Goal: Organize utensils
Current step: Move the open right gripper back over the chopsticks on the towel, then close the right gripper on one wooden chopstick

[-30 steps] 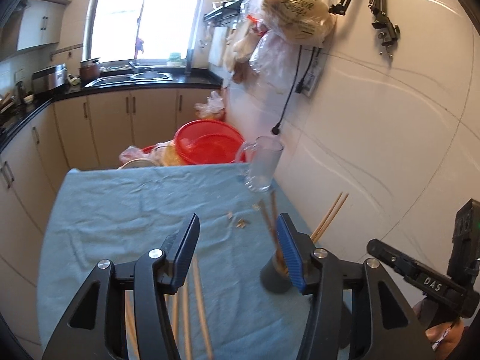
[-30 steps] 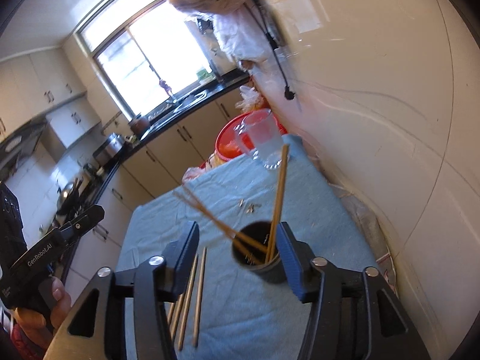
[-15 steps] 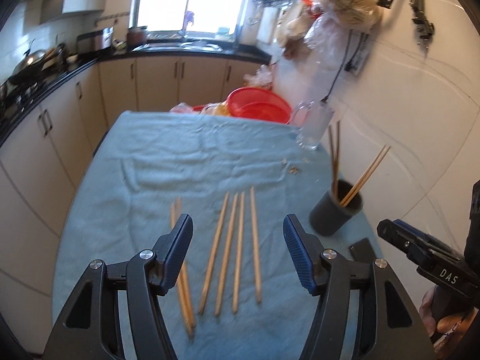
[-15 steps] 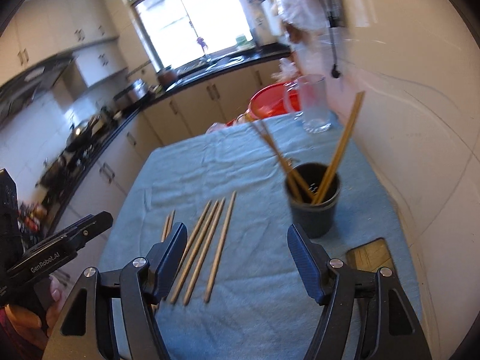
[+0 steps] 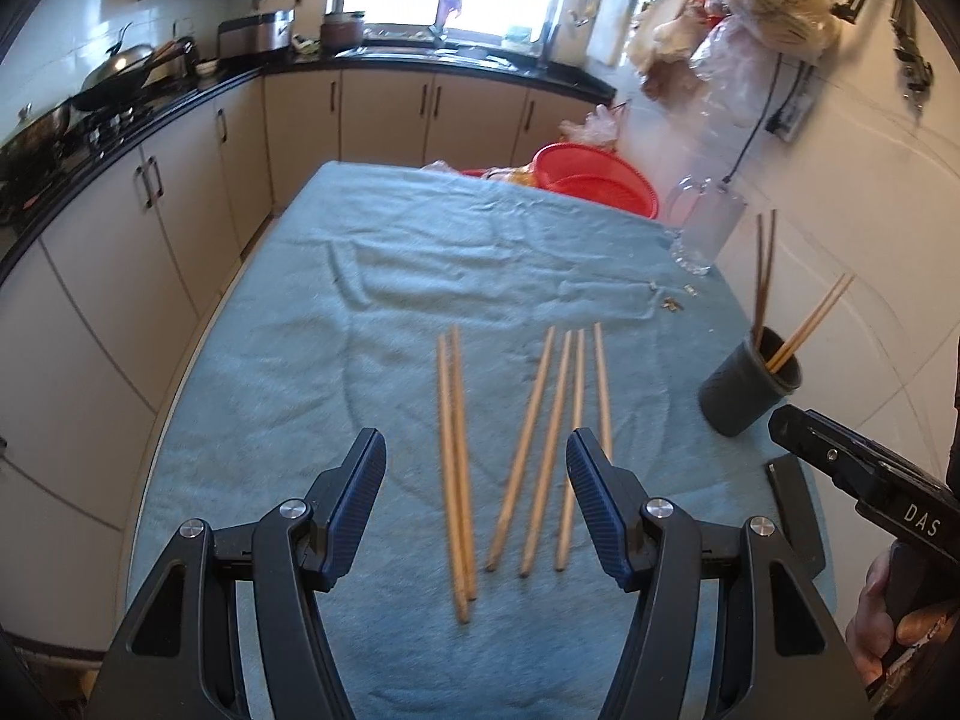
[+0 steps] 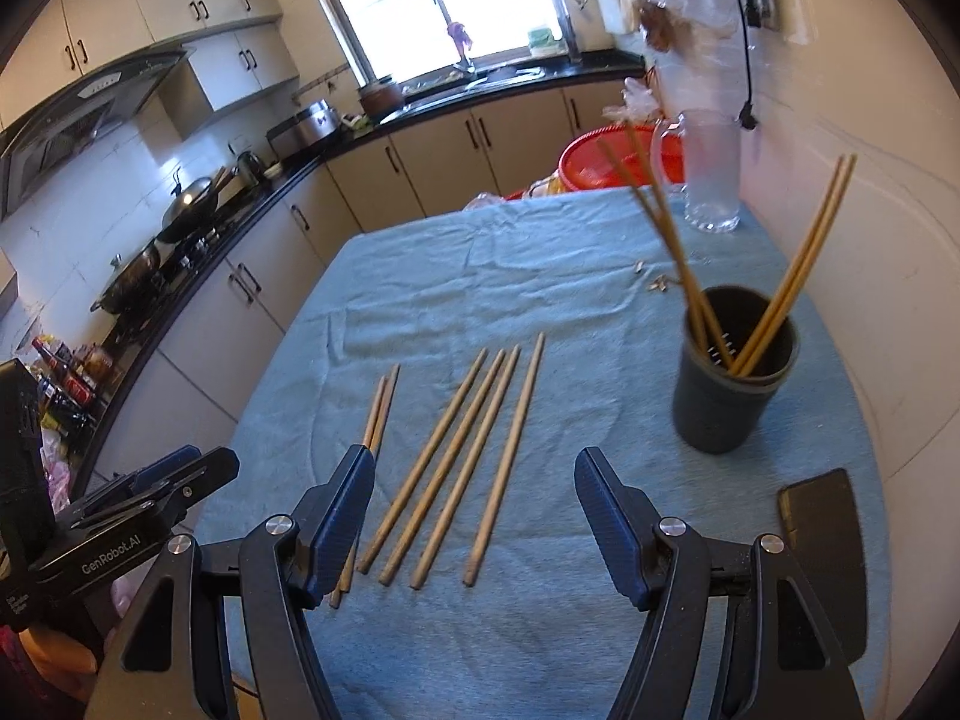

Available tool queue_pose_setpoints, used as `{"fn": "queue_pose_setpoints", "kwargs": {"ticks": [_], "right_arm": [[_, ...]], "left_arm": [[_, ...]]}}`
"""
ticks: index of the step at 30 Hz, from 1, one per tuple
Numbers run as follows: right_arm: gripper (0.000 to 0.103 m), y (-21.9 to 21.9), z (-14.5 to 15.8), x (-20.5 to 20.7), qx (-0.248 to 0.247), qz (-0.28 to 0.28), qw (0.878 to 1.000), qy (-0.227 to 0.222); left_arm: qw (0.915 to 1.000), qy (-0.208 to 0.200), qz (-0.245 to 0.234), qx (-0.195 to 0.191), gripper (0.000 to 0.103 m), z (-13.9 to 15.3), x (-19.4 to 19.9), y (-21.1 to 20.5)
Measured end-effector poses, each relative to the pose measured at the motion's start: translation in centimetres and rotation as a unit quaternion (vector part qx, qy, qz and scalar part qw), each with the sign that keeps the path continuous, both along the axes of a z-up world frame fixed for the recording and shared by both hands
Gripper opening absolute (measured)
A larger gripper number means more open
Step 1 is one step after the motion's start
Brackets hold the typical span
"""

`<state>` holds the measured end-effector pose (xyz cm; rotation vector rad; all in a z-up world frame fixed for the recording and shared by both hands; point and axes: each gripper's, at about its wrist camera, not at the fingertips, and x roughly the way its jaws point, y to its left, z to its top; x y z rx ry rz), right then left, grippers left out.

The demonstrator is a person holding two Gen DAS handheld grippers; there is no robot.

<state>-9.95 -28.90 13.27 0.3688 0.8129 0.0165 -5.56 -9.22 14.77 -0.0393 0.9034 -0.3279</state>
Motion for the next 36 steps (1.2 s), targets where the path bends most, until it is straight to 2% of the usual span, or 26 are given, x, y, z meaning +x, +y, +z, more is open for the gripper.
{"fn": "queue_pose_setpoints", "kwargs": {"ticks": [9,16,21,23,36], "right_arm": [[0.074,1.4,-3.6,3.1,-0.001,0.002,0.999,0.048],[0.073,1.5,-6.6,6.2,-0.012,-0.008,0.997,0.080],[0.062,1.2,-8.2,8.5,-0.020,-0.011,0.995,0.099],[0.057,1.1,-8.9,9.4,-0.021,-0.011,0.994,0.108],[0.044,-0.5,-11.0,12.3,-0.021,-0.023,0.991,0.131]], "left_arm": [[0.9994,0.031,0.009,0.011,0.062,-2.9,1.6,1.8],[0.9983,0.054,-0.003,0.019,0.061,-5.3,4.6,1.8],[0.9969,0.073,-0.020,0.019,0.061,-6.9,7.2,0.8],[0.9964,0.077,-0.029,0.020,0.059,-7.6,8.1,0.1],[0.9918,0.116,-0.039,0.039,0.032,-12.5,12.1,-1.9]]}}
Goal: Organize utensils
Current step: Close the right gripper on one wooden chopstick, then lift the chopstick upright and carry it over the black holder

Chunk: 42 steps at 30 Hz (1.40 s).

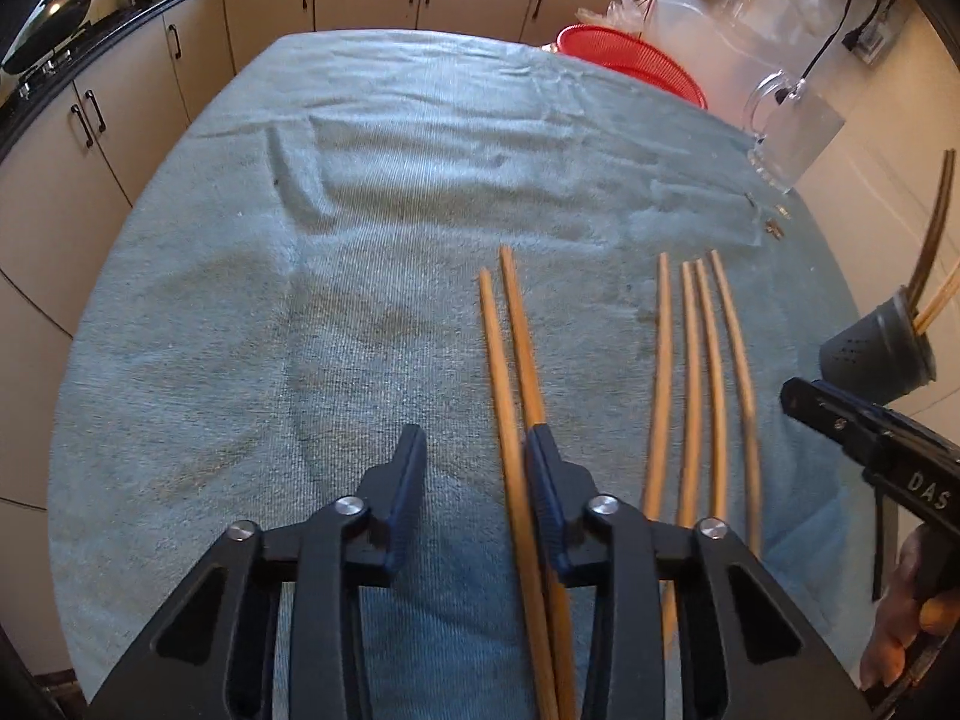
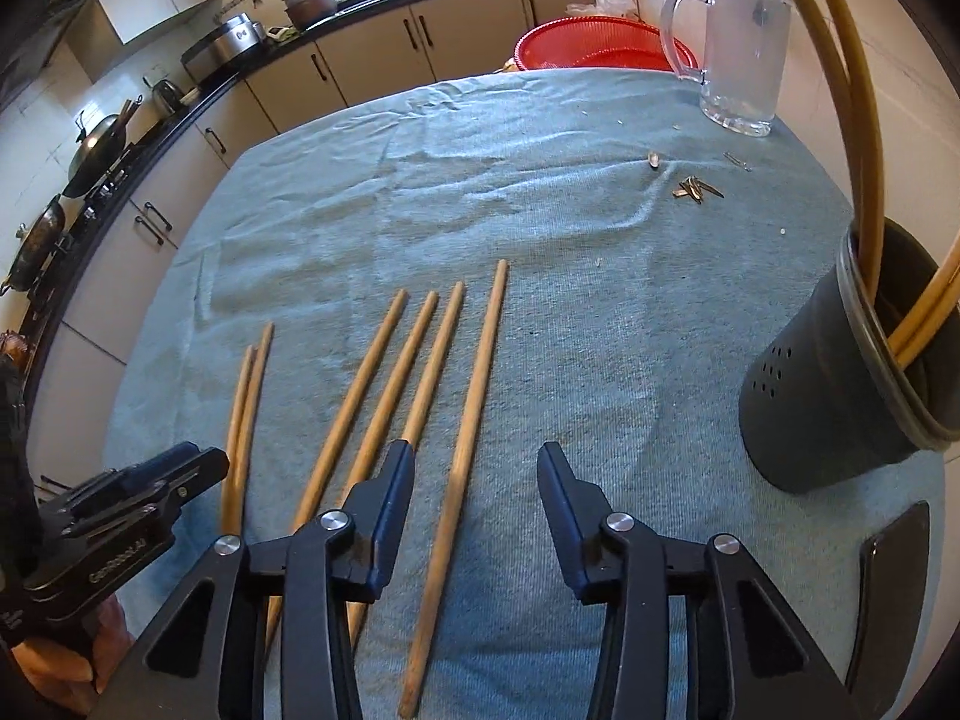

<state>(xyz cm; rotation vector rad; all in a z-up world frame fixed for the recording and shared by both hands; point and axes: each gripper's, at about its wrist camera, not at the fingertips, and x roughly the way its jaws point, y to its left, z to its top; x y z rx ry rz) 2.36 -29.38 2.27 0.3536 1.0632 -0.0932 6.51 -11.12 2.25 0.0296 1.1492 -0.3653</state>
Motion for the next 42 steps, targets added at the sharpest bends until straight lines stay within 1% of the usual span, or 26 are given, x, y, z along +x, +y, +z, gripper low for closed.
{"fn": "queue_pose_setpoints", "kwargs": {"ticks": [3,7,9,16,22,23,24,26,27,28,31,34,36,42], "right_arm": [[0.044,0.0,-0.4,0.3,-0.001,0.002,1.000,0.003],[0.041,0.0,-0.9,0.9,-0.003,0.004,1.000,0.009],[0.038,0.1,-1.1,1.3,-0.004,0.006,1.000,0.012],[0.029,0.3,-2.4,2.9,-0.017,0.012,0.999,0.030],[0.026,0.4,-2.5,5.1,-0.038,0.017,0.998,0.037],[0.023,0.4,-2.5,5.5,-0.042,0.018,0.998,0.040],[0.018,0.4,-2.5,5.9,-0.046,0.019,0.998,0.042],[0.010,0.3,-2.5,6.7,-0.053,0.021,0.997,0.052],[0.009,0.3,-2.4,7.1,-0.052,0.022,0.997,0.055],[0.009,0.2,-2.4,7.3,-0.049,0.024,0.997,0.058],[0.007,-0.1,-2.3,7.2,-0.039,0.024,0.997,0.061],[0.007,-0.6,-1.6,6.1,-0.019,0.016,0.999,0.042],[0.007,-0.7,-0.5,5.3,-0.003,0.013,1.000,0.021],[0.007,-0.1,3.6,2.4,0.000,0.011,0.999,-0.050]], "left_arm": [[0.9999,-0.013,-0.004,0.007,0.032,-0.1,0.1,-0.4],[0.9998,-0.017,-0.003,0.010,0.032,-0.1,0.6,-0.7],[0.9997,-0.021,-0.001,0.013,0.032,-0.1,0.9,-0.9],[0.9991,-0.029,-0.002,0.031,0.031,-0.3,2.5,-2.0],[0.9986,-0.031,0.002,0.042,0.023,-0.3,3.9,-2.4],[0.9986,-0.031,0.002,0.044,0.022,-0.3,4.1,-2.4],[0.9985,-0.030,0.003,0.045,0.021,-0.3,4.4,-2.5],[0.9984,-0.029,0.007,0.048,0.015,-0.3,4.7,-2.4],[0.9984,-0.027,0.011,0.049,0.012,-0.3,4.9,-2.3],[0.9984,-0.025,0.014,0.049,0.008,-0.3,5.0,-2.2],[0.9993,-0.015,0.016,0.031,0.006,-0.2,5.0,-1.6],[0.9996,-0.013,0.016,0.022,0.005,-0.1,4.4,-1.3],[0.9996,-0.022,0.014,0.015,0.005,0.5,3.6,-1.1],[0.9981,-0.059,0.016,-0.008,0.005,3.7,1.5,-0.2]]}}
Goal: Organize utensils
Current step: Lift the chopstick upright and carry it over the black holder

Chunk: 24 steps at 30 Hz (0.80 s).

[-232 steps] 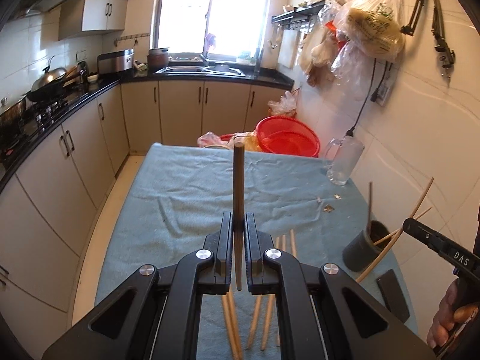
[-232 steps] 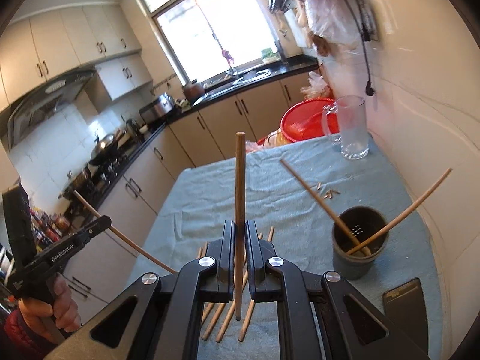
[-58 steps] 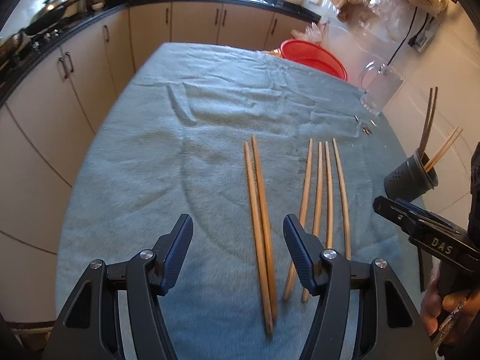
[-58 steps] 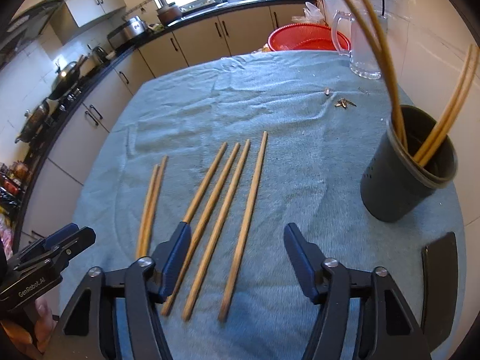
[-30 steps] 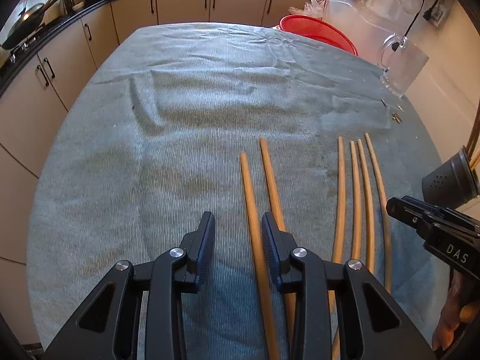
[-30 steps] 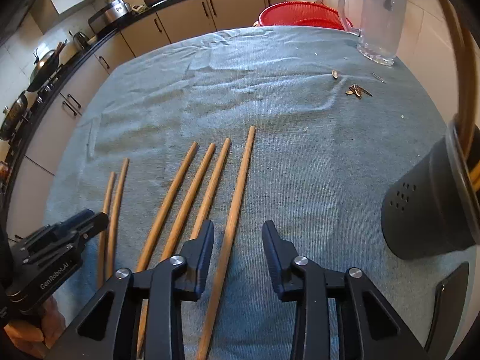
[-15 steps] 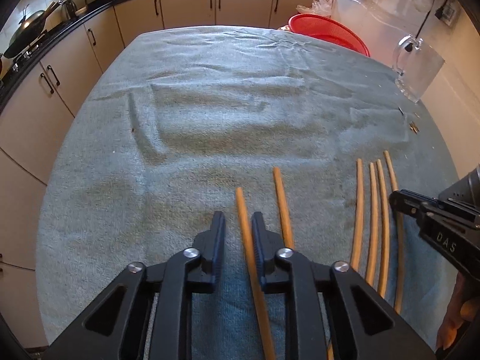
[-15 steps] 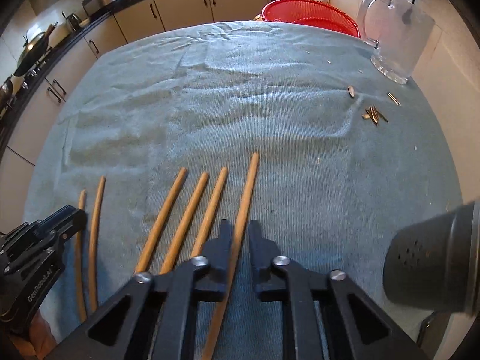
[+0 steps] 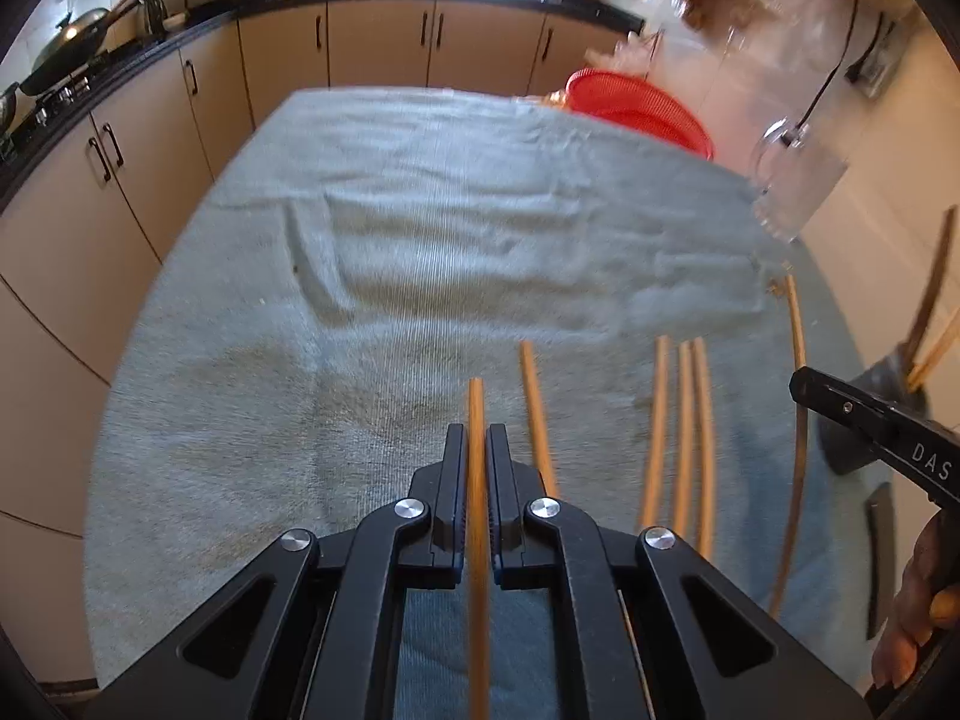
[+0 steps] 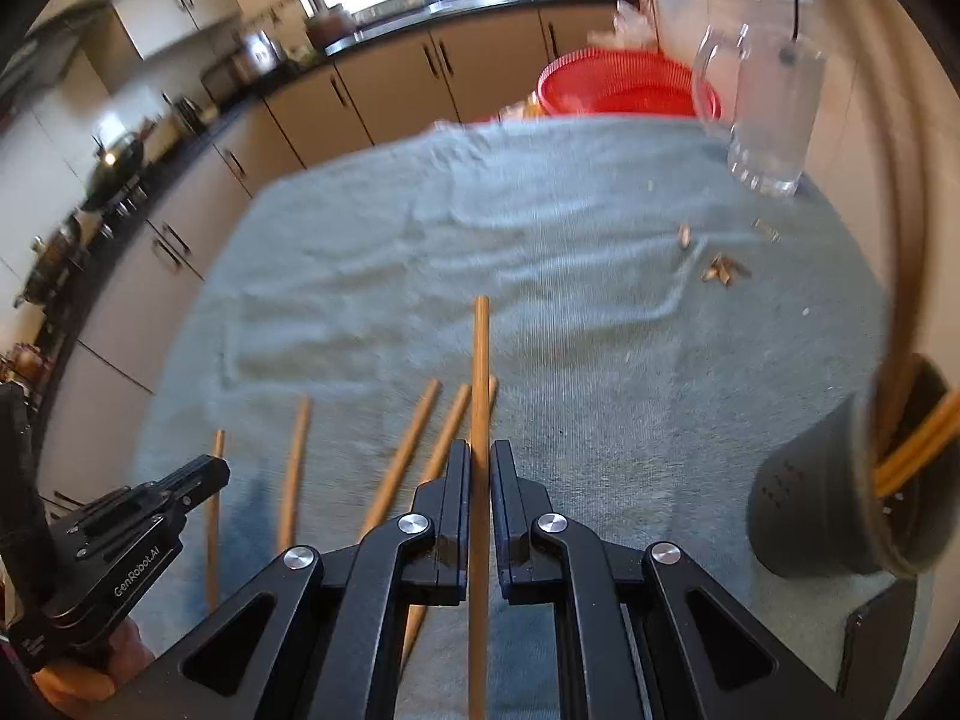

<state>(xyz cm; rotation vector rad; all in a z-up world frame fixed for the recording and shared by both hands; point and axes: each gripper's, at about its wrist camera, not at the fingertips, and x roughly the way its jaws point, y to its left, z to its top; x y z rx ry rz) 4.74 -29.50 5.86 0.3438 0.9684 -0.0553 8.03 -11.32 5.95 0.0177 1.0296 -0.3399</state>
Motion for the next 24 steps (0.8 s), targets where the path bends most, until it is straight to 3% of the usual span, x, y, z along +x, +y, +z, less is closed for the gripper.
{"fn": "queue_pose_setpoints", "kwargs": {"ticks": [9,24], "right_arm": [[0.007,0.4,4.4,-5.2,-0.007,-0.008,0.998,-0.069],[0.007,0.3,8.8,-12.1,-0.009,-0.004,0.991,-0.131]], "left_arm": [[0.9978,-0.063,-0.007,-0.020,0.005,5.1,-4.3,0.5],[0.9930,-0.114,-0.014,-0.028,0.005,10.3,-9.5,0.5]]}}
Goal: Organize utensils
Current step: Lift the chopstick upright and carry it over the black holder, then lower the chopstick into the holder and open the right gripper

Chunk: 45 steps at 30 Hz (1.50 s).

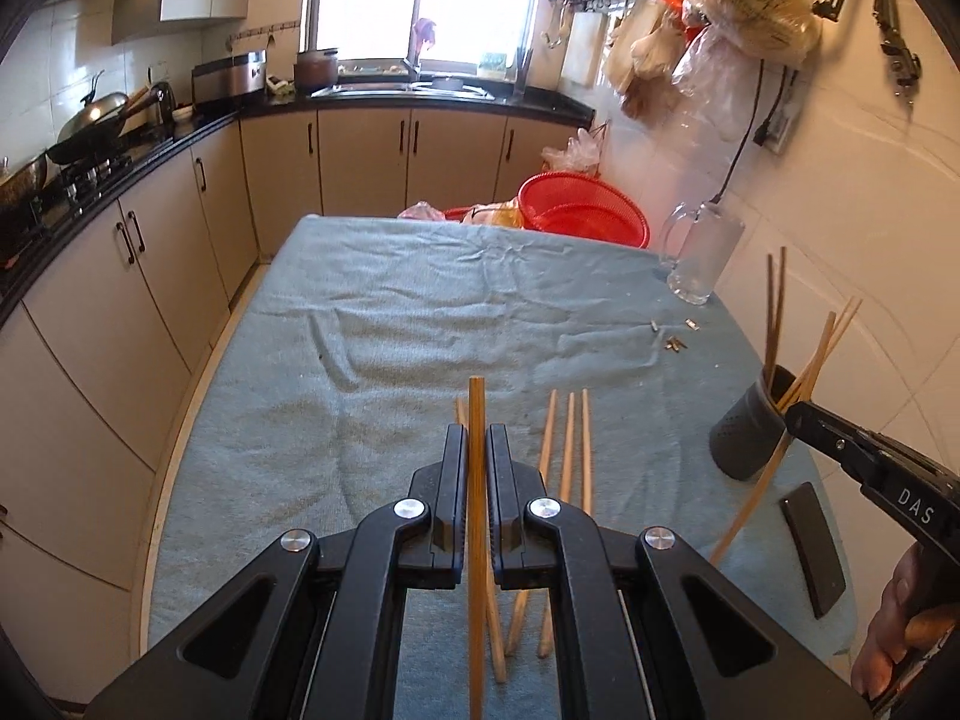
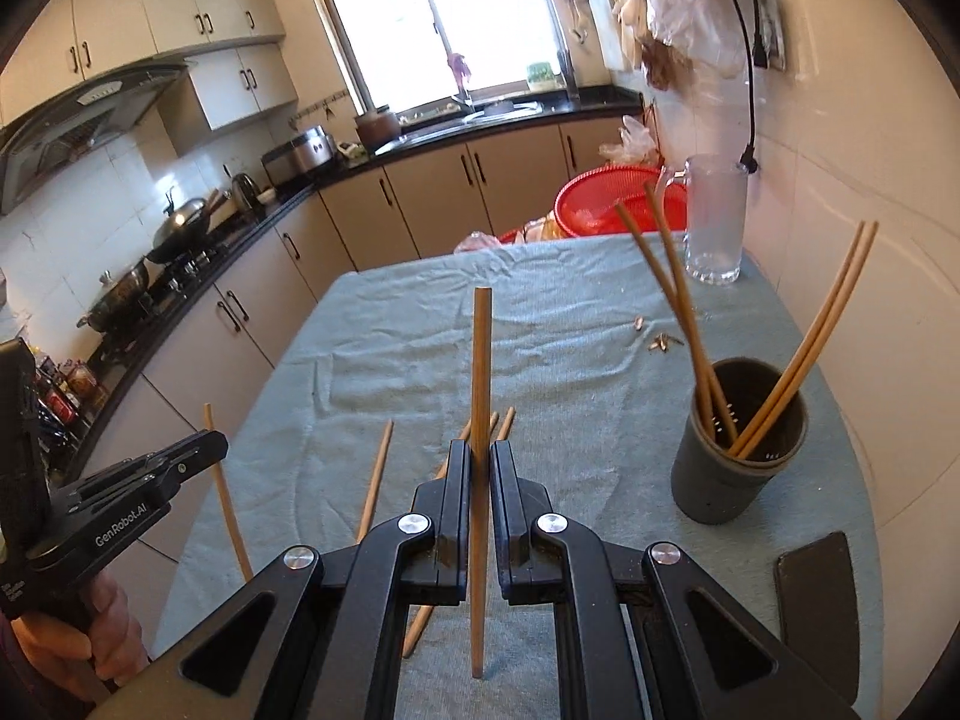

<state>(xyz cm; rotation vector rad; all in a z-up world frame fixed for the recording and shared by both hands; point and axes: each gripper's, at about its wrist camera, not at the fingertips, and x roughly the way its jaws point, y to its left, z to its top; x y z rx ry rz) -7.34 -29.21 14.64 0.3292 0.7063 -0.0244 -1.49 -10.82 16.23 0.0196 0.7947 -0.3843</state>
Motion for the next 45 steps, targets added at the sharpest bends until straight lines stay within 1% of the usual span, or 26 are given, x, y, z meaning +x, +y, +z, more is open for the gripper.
{"fn": "queue_pose_setpoints", "kwargs": {"ticks": [9,16,21,27,32,37,45], "right_arm": [[0.007,-1.9,1.8,-2.2,0.009,-0.018,0.999,-0.027],[0.007,-3.6,3.4,-3.5,0.011,-0.039,0.998,-0.050],[0.007,-5.6,4.6,-4.8,0.015,-0.064,0.996,-0.067],[0.007,-8.5,6.0,-6.5,0.023,-0.107,0.990,-0.089],[0.007,-11.5,7.2,-7.9,0.035,-0.147,0.983,-0.105],[0.007,-14.1,8.3,-8.7,0.045,-0.181,0.975,-0.118],[0.007,-17.3,9.7,-8.3,0.053,-0.214,0.966,-0.133]], "left_arm": [[0.9996,-0.026,-0.010,-0.002,0.005,2.3,-1.2,-1.2],[0.9986,-0.045,-0.028,-0.007,0.005,4.1,-1.6,-3.2],[0.9972,-0.058,-0.044,-0.015,0.005,5.5,-1.6,-4.9],[0.9945,-0.071,-0.073,-0.023,0.005,7.2,-1.6,-7.2],[0.9907,-0.085,-0.100,-0.036,0.005,9.1,-1.6,-9.6],[0.9863,-0.089,-0.126,-0.058,0.005,11.1,-1.4,-11.7],[0.9771,-0.093,-0.165,-0.097,0.005,14.9,-0.7,-15.5]]}}
